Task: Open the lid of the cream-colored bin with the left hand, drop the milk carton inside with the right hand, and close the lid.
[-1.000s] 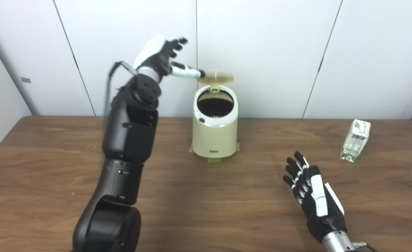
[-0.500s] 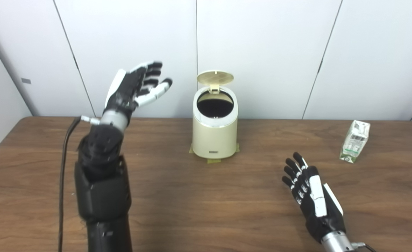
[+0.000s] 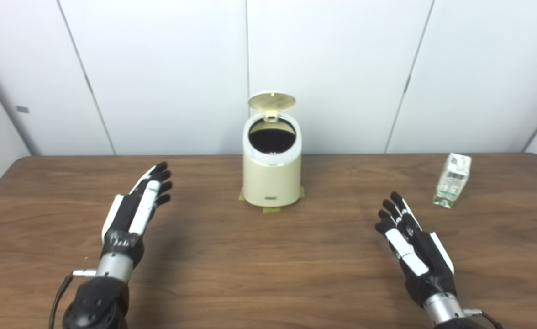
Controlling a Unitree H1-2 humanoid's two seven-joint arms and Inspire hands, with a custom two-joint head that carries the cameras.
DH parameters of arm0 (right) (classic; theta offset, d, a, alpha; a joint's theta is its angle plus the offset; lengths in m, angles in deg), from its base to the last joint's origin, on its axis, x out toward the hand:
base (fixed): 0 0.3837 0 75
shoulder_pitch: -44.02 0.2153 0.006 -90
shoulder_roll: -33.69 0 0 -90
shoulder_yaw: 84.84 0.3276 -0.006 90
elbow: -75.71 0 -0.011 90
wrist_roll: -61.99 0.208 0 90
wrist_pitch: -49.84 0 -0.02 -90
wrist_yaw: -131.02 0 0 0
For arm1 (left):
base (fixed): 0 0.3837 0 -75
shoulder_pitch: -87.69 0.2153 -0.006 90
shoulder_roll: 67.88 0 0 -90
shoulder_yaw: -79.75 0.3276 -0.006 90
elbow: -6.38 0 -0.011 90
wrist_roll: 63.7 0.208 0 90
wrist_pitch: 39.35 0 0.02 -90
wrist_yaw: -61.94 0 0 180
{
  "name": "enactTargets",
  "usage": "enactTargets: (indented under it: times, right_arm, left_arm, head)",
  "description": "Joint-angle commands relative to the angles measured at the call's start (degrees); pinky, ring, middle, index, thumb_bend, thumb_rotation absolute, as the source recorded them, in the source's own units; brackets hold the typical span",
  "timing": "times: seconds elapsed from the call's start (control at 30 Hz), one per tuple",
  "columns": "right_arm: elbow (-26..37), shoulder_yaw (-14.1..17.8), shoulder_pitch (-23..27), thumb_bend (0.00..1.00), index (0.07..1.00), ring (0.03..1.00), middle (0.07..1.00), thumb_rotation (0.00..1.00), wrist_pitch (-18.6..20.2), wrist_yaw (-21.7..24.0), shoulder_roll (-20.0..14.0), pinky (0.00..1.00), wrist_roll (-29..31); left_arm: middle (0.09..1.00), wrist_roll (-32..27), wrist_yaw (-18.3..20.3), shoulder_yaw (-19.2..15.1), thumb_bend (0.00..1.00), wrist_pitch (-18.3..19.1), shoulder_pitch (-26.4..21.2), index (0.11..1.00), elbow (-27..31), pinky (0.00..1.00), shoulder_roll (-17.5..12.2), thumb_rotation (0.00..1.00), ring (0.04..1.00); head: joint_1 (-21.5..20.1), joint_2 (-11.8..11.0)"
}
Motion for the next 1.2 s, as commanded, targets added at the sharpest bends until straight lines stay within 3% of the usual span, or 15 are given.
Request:
enactTargets:
  times: [0.0, 0.07, 0.17, 0.33, 0.43, 0.57, 0.77, 0.87, 0.93, 1.1, 1.17]
  right_arm:
    - [-0.47, 2.22, 2.29, 0.71, 0.936, 0.935, 0.957, 0.26, -3.90, -0.60, -2.01, 0.86, 0.75]
    - [-0.44, 3.75, 2.74, 0.75, 0.886, 0.882, 0.917, 0.23, -5.46, -1.35, -2.72, 0.78, 0.30]
    - [2.22, 5.31, 2.91, 0.78, 0.827, 0.830, 0.869, 0.18, -3.81, -3.53, -2.74, 0.69, -0.73]
    - [4.92, 7.34, 2.27, 0.81, 0.830, 0.814, 0.848, 0.22, -1.80, -7.30, -4.91, 0.78, -6.51]
    - [5.65, 8.92, 2.32, 0.82, 0.829, 0.804, 0.845, 0.24, -1.03, -9.52, -6.38, 0.76, -10.31]
    - [5.60, 11.86, 3.42, 0.83, 0.816, 0.810, 0.837, 0.20, 0.40, -10.81, -8.26, 0.77, -10.75]
    - [2.13, 13.90, 6.64, 0.85, 0.828, 0.852, 0.869, 0.22, 1.85, -11.00, -12.37, 0.76, -11.35]
    - [-0.96, 13.74, 9.27, 0.86, 0.836, 0.861, 0.873, 0.22, 2.98, -10.70, -14.61, 0.75, -11.98]
    - [-3.29, 13.16, 10.97, 0.86, 0.858, 0.866, 0.887, 0.16, 3.10, -10.49, -16.06, 0.76, -12.68]
    - [-11.25, 9.06, 15.58, 0.83, 0.925, 0.933, 0.948, 0.07, 1.97, -7.81, -22.01, 0.91, -16.07]
    - [-14.51, 7.69, 17.48, 0.86, 0.943, 0.960, 0.973, 0.08, 2.44, -6.35, -23.86, 0.89, -16.32]
  left_arm:
    - [0.942, -2.77, -1.35, 1.43, 0.39, -3.19, -0.92, 0.956, 0.15, 0.93, -0.23, 0.82, 0.923]
    - [0.960, -3.93, -2.33, 2.31, 0.38, -3.90, 0.00, 0.969, -0.56, 0.95, -0.38, 0.81, 0.939]
    - [0.958, -5.23, -3.46, 3.51, 0.38, -4.77, 0.80, 0.966, -1.24, 0.95, -1.10, 0.78, 0.944]
    - [0.972, -7.79, -4.00, 5.01, 0.33, -5.33, 1.54, 0.978, -1.29, 0.98, -2.52, 0.85, 0.965]
    - [0.978, -8.83, -4.46, 5.86, 0.32, -5.25, 1.48, 0.986, -1.43, 1.00, -3.61, 0.88, 0.971]
    - [0.987, -9.66, -4.65, 6.98, 0.31, -5.70, 1.37, 0.992, -1.67, 1.00, -5.17, 0.89, 0.982]
    - [1.000, -10.85, -4.81, 8.28, 0.27, -6.46, 1.31, 1.000, -2.17, 1.00, -6.64, 0.92, 0.999]
    - [1.000, -10.42, -5.08, 9.03, 0.26, -5.89, 1.06, 1.000, -2.11, 1.00, -6.99, 0.96, 1.000]
    - [1.000, -10.70, -5.34, 9.27, 0.26, -5.60, 0.89, 1.000, -2.13, 1.00, -6.94, 0.92, 0.998]
    - [0.999, -10.78, -5.51, 10.05, 0.23, -4.86, 0.68, 1.000, -1.38, 1.00, -6.92, 0.91, 0.987]
    - [0.999, -10.87, -5.77, 10.12, 0.24, -3.83, 0.62, 1.000, -0.76, 1.00, -6.85, 0.90, 0.989]
  head:
    - [-0.79, -0.01]
    - [-2.33, -0.21]
    - [-5.43, -0.73]
    - [-10.38, -1.36]
    - [-12.70, -1.73]
    - [-15.70, -2.27]
    - [-17.02, -3.03]
    - [-17.01, -3.10]
    - [-16.94, -3.02]
    - [-16.35, -2.91]
    - [-16.21, -2.88]
